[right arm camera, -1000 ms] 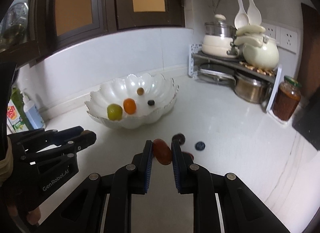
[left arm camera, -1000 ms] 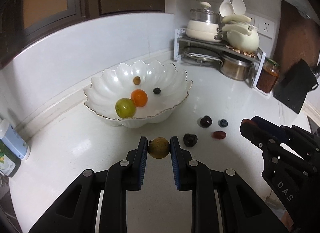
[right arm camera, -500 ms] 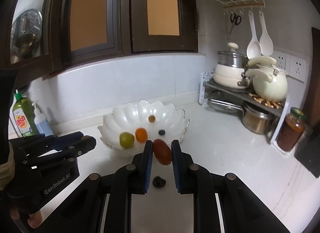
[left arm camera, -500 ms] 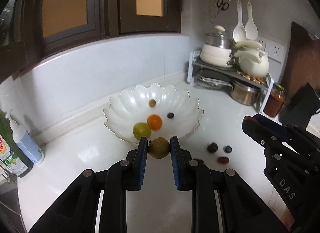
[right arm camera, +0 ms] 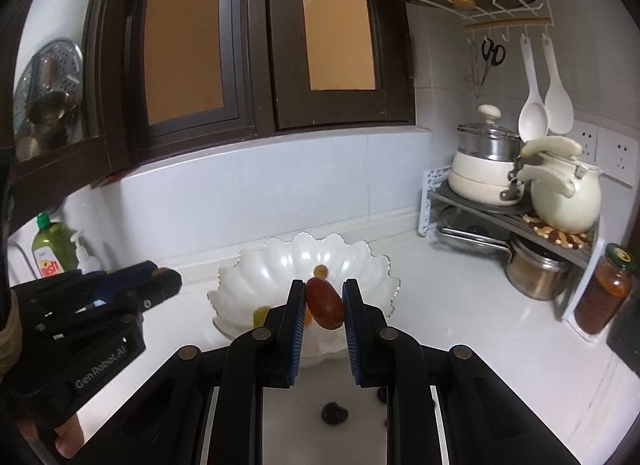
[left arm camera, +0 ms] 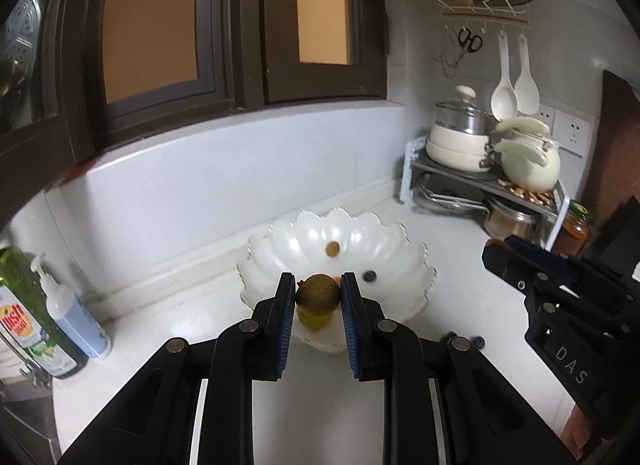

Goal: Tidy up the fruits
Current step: 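Carry the yellow-brown fruit and red date with both grippers over the white bowl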

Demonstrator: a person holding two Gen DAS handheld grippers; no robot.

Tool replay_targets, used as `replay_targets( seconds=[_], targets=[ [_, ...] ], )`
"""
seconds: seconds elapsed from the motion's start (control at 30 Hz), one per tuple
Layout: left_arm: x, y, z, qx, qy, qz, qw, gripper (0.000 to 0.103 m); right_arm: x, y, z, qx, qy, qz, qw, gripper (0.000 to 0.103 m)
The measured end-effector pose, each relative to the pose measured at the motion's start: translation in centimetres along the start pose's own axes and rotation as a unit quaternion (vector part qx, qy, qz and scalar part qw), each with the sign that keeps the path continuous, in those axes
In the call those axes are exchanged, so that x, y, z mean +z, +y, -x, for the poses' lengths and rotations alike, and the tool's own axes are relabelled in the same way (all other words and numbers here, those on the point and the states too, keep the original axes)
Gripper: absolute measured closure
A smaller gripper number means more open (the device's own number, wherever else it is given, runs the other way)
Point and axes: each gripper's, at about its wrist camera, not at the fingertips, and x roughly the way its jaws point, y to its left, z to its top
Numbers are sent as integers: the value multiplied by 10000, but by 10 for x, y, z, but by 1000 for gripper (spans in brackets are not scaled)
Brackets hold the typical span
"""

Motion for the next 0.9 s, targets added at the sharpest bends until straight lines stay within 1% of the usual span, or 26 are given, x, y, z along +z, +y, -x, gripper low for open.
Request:
replay_targets(
  seconds=[0.17, 0.4, 0.5, 0.73, 0.9],
  targets=[
    [10, 3, -10, 141, 24, -8, 9999, 79, 9, -3, -17, 107, 139, -72, 9998, 83],
    [26, 11, -34, 105, 223, 110, 9996, 79, 29, -6, -44, 193, 331, -73, 9992, 83],
    [33, 12, -44, 175, 232, 95, 9995, 79, 38, -8, -56, 192, 437, -81, 9988, 83],
    [54, 14, -74, 239, 436, 49, 9987, 79, 53, -9, -89, 253, 833, 8, 9962, 83],
    [65, 15, -97, 211, 633, -12, 9978, 79, 60, -11, -110, 218, 1044, 16, 9943, 83]
  ],
)
